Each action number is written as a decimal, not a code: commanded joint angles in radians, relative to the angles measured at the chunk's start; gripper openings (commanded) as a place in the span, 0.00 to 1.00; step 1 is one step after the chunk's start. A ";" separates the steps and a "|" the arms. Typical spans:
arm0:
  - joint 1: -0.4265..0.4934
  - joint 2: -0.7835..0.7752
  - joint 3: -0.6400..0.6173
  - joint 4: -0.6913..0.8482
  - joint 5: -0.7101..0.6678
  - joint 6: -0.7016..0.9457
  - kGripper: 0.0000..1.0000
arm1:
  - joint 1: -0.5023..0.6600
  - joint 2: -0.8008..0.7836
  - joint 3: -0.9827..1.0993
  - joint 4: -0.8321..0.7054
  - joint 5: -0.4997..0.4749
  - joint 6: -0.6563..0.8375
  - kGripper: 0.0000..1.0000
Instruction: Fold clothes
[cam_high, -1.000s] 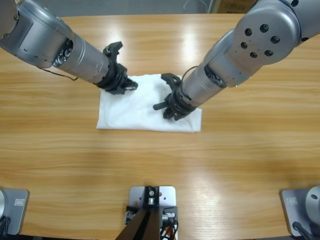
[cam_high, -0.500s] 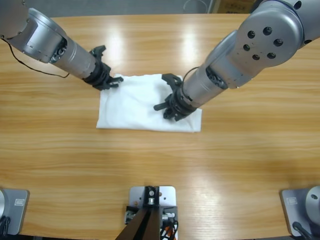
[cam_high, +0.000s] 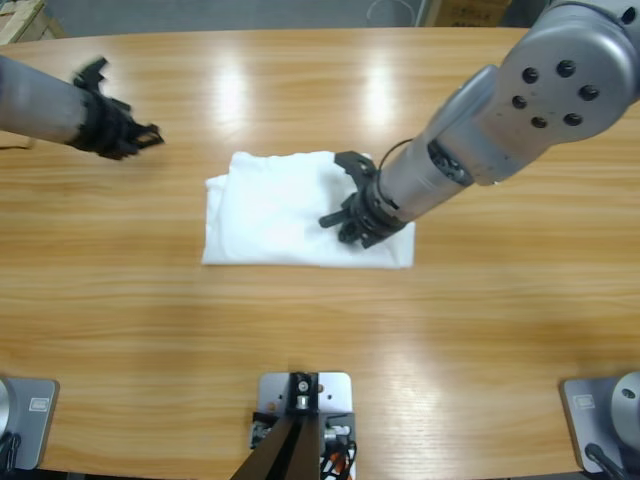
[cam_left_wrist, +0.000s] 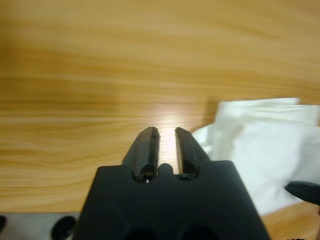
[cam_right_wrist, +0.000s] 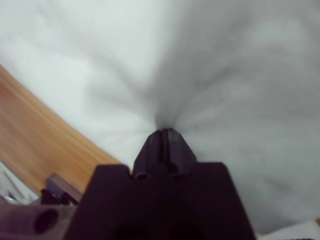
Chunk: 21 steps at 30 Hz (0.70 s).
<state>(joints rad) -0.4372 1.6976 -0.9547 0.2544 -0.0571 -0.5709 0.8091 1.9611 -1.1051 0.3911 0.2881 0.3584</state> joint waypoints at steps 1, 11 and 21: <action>-0.126 -0.161 0.035 -0.008 -0.052 0.114 1.00 | 0.066 -0.219 -0.113 0.310 -0.176 0.027 1.00; -0.328 -0.053 -0.147 0.226 -0.103 0.186 1.00 | 0.115 -0.555 -0.032 0.531 -0.257 0.183 1.00; -0.494 0.391 -0.879 0.766 -0.007 -0.238 1.00 | 0.115 -0.729 0.099 0.609 -0.253 0.278 1.00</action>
<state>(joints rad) -0.8393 1.7370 -1.3723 0.7108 -0.0837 -0.6013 0.9153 1.3310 -1.0957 0.9579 0.0425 0.5968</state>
